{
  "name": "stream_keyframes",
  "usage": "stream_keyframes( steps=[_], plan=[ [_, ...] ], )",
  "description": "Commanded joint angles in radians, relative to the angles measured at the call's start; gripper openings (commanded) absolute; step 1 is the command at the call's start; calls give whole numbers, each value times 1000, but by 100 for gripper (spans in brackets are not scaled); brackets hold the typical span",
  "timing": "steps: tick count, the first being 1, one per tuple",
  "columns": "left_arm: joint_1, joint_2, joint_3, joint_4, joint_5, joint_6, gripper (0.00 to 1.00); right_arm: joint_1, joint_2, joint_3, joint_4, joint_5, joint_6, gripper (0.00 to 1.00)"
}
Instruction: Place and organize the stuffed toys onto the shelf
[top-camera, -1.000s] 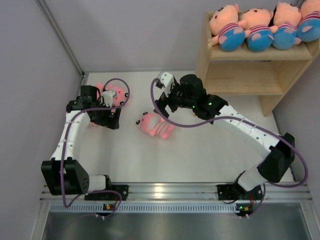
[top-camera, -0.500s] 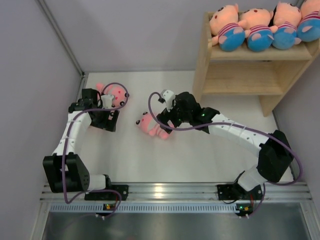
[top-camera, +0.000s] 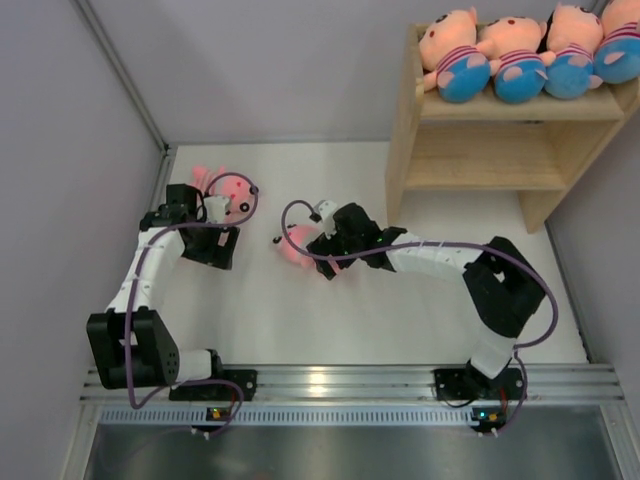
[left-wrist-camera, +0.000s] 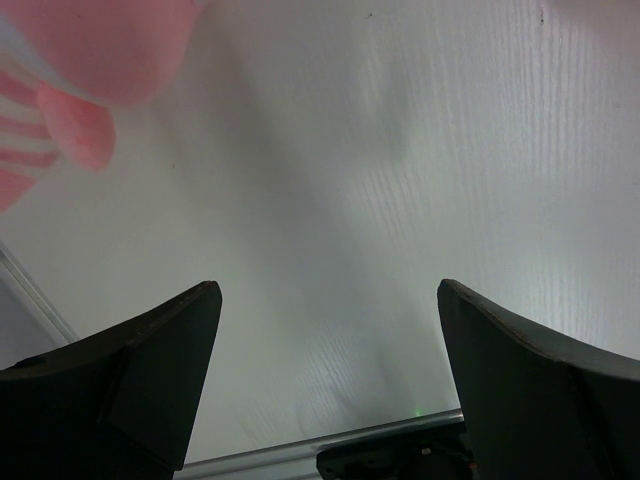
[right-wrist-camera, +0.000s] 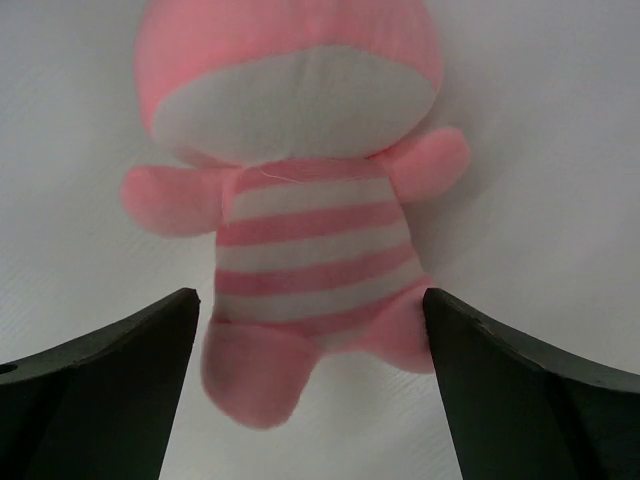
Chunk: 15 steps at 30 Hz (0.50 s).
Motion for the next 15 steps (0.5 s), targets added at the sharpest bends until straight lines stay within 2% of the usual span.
stream_keyframes(
  steps=[1, 3, 6, 7, 9, 10, 11, 12, 15],
  plan=[
    [5, -42, -11, 28, 2, 7, 95, 20, 78, 62, 75, 58, 14, 93],
    [5, -44, -11, 30, 1, 7, 95, 22, 108, 74, 62, 45, 19, 90],
    [5, -42, -11, 30, 2, 8, 95, 22, 128, 65, 37, 23, 40, 67],
    [5, -44, -11, 30, 2, 7, 95, 22, 100, 55, 36, 26, 54, 48],
    [5, -42, -8, 28, 2, 7, 95, 22, 50, 5, 37, 35, 66, 30],
    [7, -41, -8, 30, 2, 8, 95, 22, -16, -7, 25, 37, 71, 14],
    [5, -39, -5, 30, 4, 8, 95, 22, -50, -21, 13, 39, 74, 4],
    [5, -39, -3, 30, 4, 7, 95, 22, -82, -21, -15, 51, 72, 0],
    [5, -38, 4, 30, 13, 8, 95, 22, -196, 17, -154, 71, 54, 0]
  ],
)
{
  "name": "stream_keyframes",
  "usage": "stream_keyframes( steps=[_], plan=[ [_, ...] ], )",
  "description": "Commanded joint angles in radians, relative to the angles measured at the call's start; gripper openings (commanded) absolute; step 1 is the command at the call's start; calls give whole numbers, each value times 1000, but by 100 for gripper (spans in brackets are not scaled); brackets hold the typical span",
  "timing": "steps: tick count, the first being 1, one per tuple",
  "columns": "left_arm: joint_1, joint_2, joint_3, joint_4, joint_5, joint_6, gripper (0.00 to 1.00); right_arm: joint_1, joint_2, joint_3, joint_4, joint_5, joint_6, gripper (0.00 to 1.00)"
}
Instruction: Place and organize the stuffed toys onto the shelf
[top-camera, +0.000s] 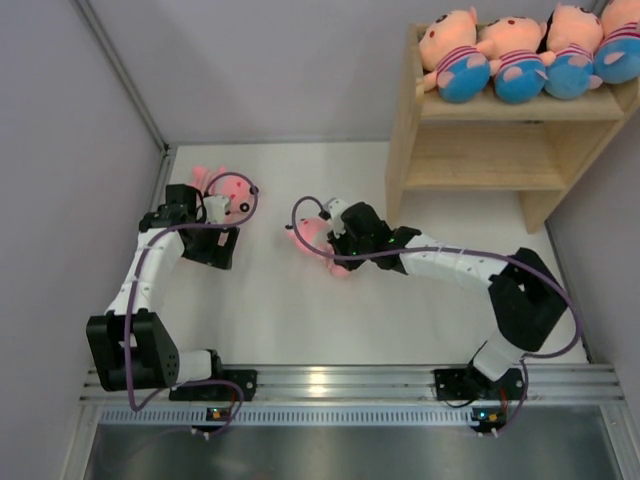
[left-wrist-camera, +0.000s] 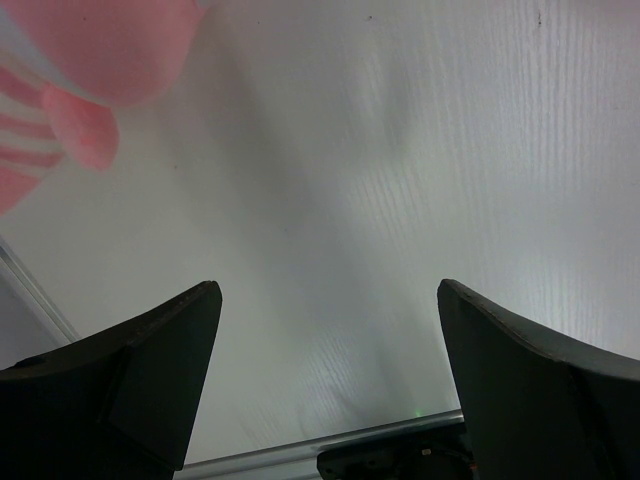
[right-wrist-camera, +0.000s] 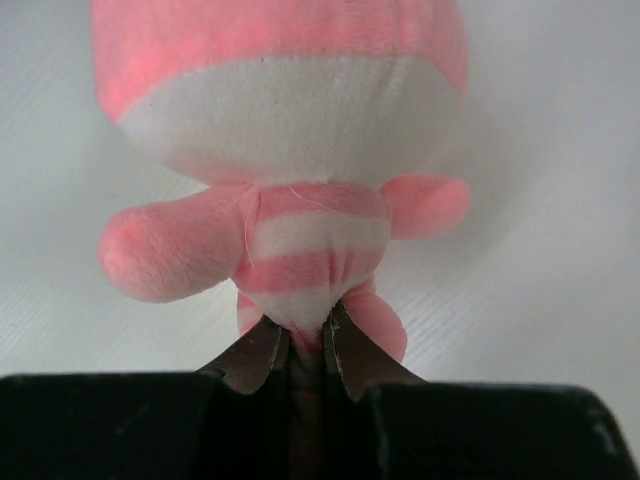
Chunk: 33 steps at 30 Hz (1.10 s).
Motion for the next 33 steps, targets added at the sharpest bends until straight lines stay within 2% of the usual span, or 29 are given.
stream_keyframes(
  steps=[1, 4, 8, 11, 13, 21, 27, 28, 31, 33],
  plan=[
    [5, -26, 7, 28, 12, 7, 95, 18, -181, 77, -179, 55, -7, 0],
    [6, -30, 20, 26, 12, 11, 95, 18, -220, 183, -359, 68, -58, 0],
    [5, -35, 26, 28, 11, 17, 95, 18, -215, 335, -740, 146, -104, 0],
    [6, -40, 27, 28, 17, 22, 95, 18, -221, 413, -912, 233, -105, 0],
    [6, -40, 30, 28, 22, 25, 95, 16, -231, 448, -970, 282, -102, 0],
    [5, -40, 35, 28, 25, 30, 95, -38, -298, 453, -1059, 502, -102, 0],
    [6, -40, 26, 26, 22, 31, 95, -126, -341, 491, -1139, 622, -84, 0],
    [5, -40, 27, 28, 22, 33, 95, -171, -350, 501, -1145, 635, -82, 0],
    [5, -29, 29, 28, 31, 34, 95, -246, -390, 524, -1110, 700, -82, 0],
    [5, -24, 40, 26, 26, 30, 95, -268, -419, 516, -1026, 698, -84, 0]
  ],
)
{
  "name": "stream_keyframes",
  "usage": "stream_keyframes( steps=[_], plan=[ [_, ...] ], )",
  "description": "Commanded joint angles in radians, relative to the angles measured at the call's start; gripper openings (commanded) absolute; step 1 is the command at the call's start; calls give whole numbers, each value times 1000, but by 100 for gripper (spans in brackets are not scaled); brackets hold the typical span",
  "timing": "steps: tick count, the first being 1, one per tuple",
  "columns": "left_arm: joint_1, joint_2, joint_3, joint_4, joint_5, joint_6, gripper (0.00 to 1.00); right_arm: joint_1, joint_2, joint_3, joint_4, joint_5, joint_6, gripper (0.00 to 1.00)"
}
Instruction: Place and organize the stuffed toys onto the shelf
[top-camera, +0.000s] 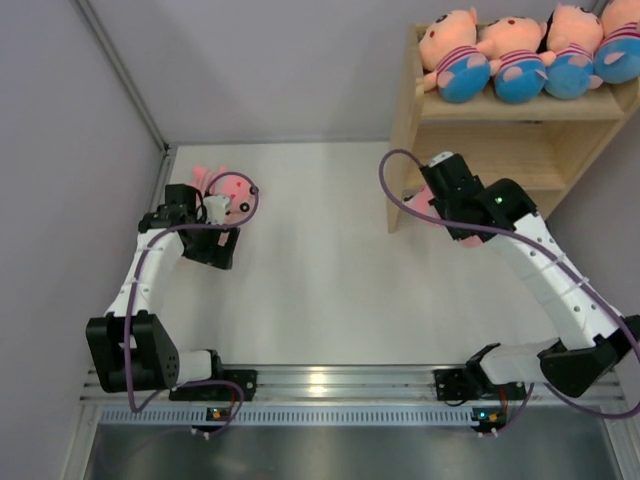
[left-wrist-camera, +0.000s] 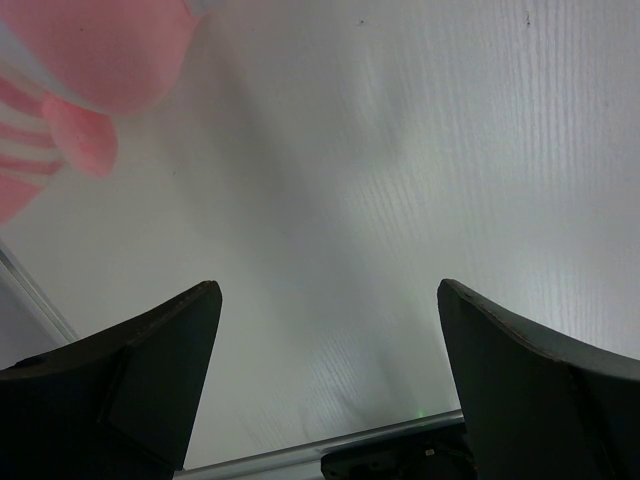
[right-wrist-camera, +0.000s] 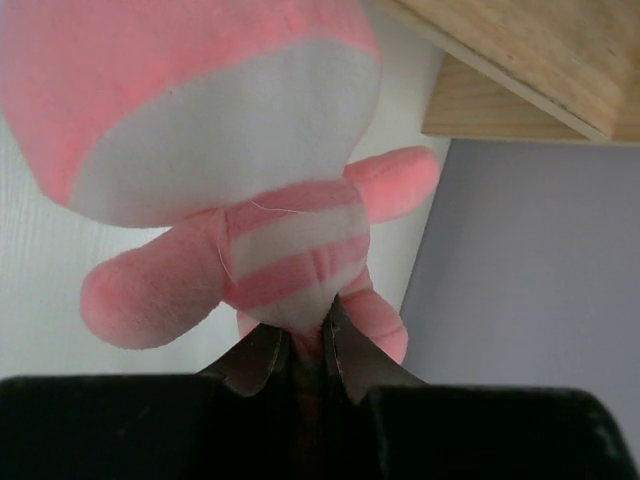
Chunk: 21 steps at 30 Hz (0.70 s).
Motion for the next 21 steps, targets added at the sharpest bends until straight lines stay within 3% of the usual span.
stream_keyframes(
  steps=[1, 7, 16, 21],
  plan=[
    [5, -16, 42, 28, 6, 6, 95, -54, -84, 44, 112, 91, 2, 0],
    [5, -44, 27, 26, 20, 9, 95, -114, -50, 33, 330, 30, -84, 0],
    [5, -16, 28, 28, 6, 18, 95, -144, -15, 29, 646, -4, -60, 0],
    [5, -13, 30, 26, 11, 24, 95, -145, 20, 18, 723, 2, -40, 0]
  ],
)
